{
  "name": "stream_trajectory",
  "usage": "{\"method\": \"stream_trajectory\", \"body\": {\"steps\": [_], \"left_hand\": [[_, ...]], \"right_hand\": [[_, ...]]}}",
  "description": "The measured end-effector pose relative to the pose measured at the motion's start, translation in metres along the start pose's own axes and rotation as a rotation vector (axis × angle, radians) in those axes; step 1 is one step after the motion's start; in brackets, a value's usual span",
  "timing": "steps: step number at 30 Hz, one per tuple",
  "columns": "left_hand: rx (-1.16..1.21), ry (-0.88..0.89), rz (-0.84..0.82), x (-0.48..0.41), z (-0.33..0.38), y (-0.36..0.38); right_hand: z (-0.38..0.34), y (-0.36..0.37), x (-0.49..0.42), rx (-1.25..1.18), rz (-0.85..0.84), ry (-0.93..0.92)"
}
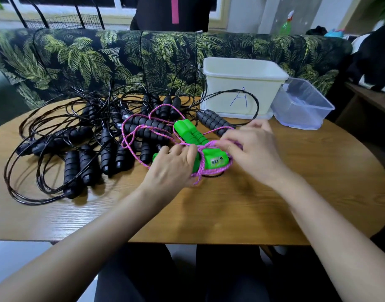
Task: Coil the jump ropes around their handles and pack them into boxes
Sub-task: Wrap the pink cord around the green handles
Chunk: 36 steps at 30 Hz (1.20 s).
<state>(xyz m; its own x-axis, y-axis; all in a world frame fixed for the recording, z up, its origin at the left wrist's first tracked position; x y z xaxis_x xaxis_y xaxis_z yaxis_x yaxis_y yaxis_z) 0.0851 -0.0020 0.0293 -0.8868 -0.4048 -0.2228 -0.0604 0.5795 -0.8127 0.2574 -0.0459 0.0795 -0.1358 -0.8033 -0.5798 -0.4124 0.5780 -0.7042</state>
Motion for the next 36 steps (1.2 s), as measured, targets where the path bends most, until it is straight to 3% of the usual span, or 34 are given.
{"method": "stream_trajectory", "body": {"steps": [8,14,19,24,29,36], "left_hand": [[0.095,-0.211,-0.067,-0.002,-0.009,0.009],[0.364,-0.301,-0.066,0.008,-0.026,0.012],[0.430,-0.270,-0.008,0.016,-0.038,-0.002],[0.522,-0.367,0.129,0.014,-0.037,-0.005],[0.638,-0.371,0.219,0.010,-0.024,-0.014],[0.433,-0.246,0.296,0.018,-0.036,-0.007]], "right_hand": [[-0.015,0.024,0.071,0.141,-0.012,-0.142],[0.011,0.034,0.077,0.369,0.106,-0.146],[0.033,0.034,0.068,0.358,0.150,-0.168],[0.005,0.051,0.084,0.360,0.139,-0.355],[-0.010,0.071,0.092,0.374,0.136,-0.403],[0.029,0.050,0.079,0.396,0.067,-0.429]]}}
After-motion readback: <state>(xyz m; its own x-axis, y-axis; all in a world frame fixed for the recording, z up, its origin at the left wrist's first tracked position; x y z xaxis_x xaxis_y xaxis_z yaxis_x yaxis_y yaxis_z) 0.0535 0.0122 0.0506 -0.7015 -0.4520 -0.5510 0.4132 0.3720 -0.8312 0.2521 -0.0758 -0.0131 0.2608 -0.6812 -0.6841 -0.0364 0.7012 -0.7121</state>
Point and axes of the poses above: each hand's wrist, its own x-axis away from the middle knuckle, its own y-axis out of the palm, z = x × y, the point moved 3 cm from there along -x, towards the middle knuckle, and after that the axes turned 15 degrees about y, right-handed, at the moved point
